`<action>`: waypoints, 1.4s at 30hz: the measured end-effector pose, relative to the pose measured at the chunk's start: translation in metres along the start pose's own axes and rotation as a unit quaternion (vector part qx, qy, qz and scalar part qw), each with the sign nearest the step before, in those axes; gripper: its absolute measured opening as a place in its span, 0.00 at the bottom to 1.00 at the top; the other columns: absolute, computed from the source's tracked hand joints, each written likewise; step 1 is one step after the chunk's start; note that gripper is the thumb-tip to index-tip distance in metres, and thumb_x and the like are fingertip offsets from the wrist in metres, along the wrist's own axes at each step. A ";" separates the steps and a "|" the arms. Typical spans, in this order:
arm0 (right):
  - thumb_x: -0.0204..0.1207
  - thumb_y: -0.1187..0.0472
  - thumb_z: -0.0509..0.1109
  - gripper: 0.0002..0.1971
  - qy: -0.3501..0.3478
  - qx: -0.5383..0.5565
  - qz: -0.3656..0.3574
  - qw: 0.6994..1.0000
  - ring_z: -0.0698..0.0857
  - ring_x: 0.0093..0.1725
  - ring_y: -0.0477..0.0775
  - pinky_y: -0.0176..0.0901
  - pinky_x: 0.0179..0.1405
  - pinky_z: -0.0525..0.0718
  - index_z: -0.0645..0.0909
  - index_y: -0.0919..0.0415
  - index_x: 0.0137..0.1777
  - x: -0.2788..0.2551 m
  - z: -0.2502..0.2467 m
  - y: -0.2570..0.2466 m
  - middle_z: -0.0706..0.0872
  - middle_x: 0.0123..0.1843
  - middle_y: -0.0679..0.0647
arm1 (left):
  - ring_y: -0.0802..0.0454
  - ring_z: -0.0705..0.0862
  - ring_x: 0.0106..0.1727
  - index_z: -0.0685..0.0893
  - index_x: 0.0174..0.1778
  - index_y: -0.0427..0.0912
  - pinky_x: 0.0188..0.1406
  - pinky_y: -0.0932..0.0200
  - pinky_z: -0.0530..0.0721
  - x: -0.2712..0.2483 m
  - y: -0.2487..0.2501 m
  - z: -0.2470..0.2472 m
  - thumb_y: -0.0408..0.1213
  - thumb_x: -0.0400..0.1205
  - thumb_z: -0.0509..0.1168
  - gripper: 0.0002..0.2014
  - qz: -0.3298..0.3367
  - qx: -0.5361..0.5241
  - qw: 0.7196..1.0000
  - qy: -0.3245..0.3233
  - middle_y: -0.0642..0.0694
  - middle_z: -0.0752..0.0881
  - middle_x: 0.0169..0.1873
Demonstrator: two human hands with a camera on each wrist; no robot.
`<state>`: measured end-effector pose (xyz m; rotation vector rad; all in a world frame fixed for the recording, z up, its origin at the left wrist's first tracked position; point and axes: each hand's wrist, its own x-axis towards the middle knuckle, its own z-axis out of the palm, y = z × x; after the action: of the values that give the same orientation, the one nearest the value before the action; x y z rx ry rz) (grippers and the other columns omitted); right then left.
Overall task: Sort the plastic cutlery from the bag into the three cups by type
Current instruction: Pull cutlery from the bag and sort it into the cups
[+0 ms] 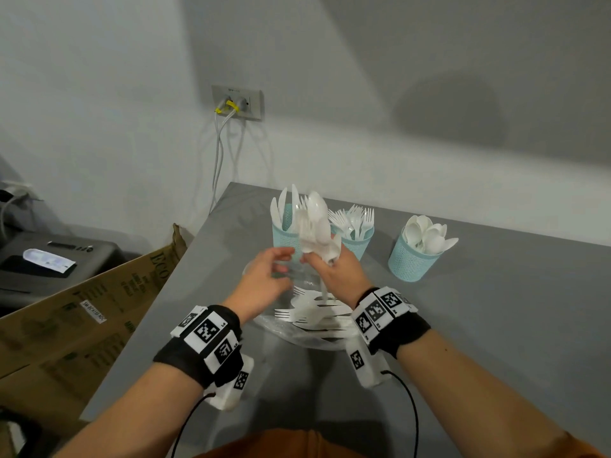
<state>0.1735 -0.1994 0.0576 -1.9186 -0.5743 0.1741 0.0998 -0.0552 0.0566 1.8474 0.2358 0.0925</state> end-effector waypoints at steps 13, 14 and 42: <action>0.79 0.54 0.68 0.15 -0.082 0.126 0.010 0.989 0.79 0.63 0.29 0.25 0.65 0.73 0.75 0.32 0.60 -0.002 0.019 -0.023 0.82 0.63 0.39 | 0.67 0.78 0.64 0.65 0.78 0.40 0.54 0.83 0.74 0.007 0.007 0.033 0.21 0.80 0.60 0.29 0.127 0.008 0.992 0.013 0.56 0.78 0.63; 0.78 0.56 0.70 0.16 -0.081 0.135 0.014 0.987 0.80 0.59 0.26 0.23 0.62 0.74 0.75 0.34 0.59 -0.004 0.018 -0.024 0.83 0.61 0.39 | 0.62 0.77 0.65 0.65 0.78 0.37 0.55 0.83 0.74 0.008 0.004 0.034 0.20 0.80 0.59 0.29 0.133 -0.002 0.991 0.018 0.52 0.78 0.64; 0.86 0.59 0.54 0.20 -0.122 0.088 0.012 0.989 0.71 0.74 0.39 0.35 0.73 0.66 0.70 0.47 0.76 -0.008 0.023 -0.016 0.73 0.74 0.43 | 0.46 0.88 0.37 0.86 0.50 0.33 0.36 0.59 0.88 0.008 -0.049 0.017 0.36 0.79 0.70 0.09 -0.074 -0.057 0.995 0.026 0.32 0.89 0.43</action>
<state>0.1525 -0.1795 0.0615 -1.7438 -0.6762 0.4651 0.1054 -0.0566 0.0041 1.7110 0.3947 0.0509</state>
